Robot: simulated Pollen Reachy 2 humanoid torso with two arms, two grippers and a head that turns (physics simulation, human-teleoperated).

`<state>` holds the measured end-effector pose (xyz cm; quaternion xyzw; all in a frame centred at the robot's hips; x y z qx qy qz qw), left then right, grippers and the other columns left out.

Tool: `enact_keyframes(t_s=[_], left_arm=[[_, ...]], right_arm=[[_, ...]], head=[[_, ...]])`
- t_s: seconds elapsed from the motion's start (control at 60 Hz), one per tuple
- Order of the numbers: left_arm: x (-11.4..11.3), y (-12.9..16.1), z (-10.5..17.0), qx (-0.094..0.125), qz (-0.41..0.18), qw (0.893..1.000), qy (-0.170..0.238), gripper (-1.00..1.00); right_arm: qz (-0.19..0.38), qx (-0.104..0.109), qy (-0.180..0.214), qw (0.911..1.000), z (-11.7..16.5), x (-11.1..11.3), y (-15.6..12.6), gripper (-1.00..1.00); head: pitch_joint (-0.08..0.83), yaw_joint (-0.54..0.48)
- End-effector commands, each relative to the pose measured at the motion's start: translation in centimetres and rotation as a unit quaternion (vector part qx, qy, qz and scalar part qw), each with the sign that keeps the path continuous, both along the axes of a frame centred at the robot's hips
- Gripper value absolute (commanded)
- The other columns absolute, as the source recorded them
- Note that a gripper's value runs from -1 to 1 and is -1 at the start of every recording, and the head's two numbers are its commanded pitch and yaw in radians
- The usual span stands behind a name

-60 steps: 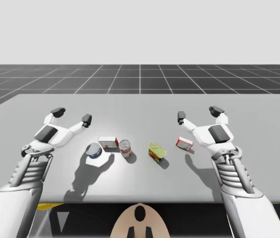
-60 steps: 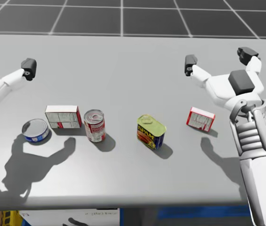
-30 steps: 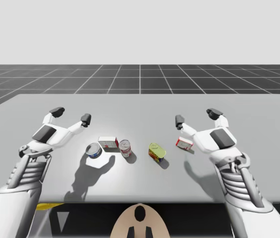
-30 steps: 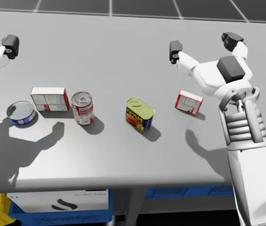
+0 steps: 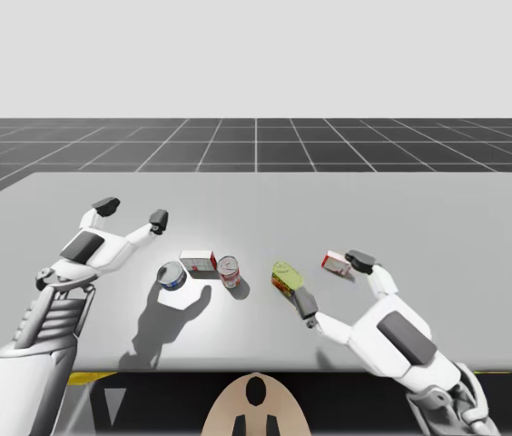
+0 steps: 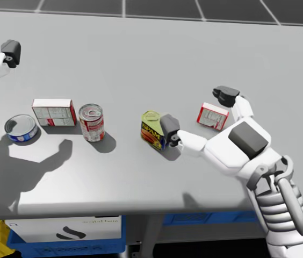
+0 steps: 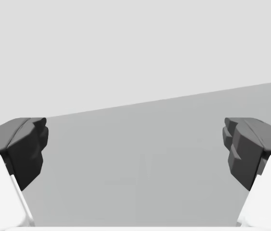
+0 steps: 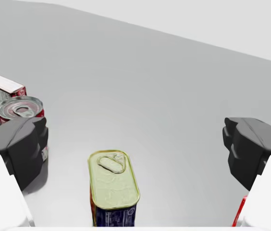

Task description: Lift the meat can off the table.

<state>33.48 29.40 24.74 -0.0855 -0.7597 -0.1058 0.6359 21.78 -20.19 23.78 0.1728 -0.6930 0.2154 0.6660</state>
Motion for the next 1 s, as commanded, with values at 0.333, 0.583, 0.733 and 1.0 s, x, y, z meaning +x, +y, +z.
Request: enact_keyframes(t_s=[0.333,0.583,0.733,1.0], left_arm=[[-0.2,-0.3,0.0,0.001,0.001,1.0,0.0,-1.0],[-0.3,-0.3,0.1,0.0,0.001,1.0,-0.003,-1.0],[-0.3,-0.3,0.1,-0.001,0.001,1.0,-0.003,-1.0],[-0.4,-0.3,0.2,-0.002,0.001,1.0,-0.006,-1.0]], right_arm=[[0.069,-0.008,0.088,0.9937,-7.6,0.4,2.1,-1.0],[0.06,-0.019,0.1,0.993,-8.9,2.8,3.0,-1.0],[0.053,-0.026,0.113,0.9918,-9.4,4.3,3.4,-1.0],[0.066,-0.027,0.126,0.9895,-9.2,6.8,4.8,-1.0]], head=[[0.715,-0.13],[0.714,-0.14],[0.714,-0.14],[0.711,-0.15]])
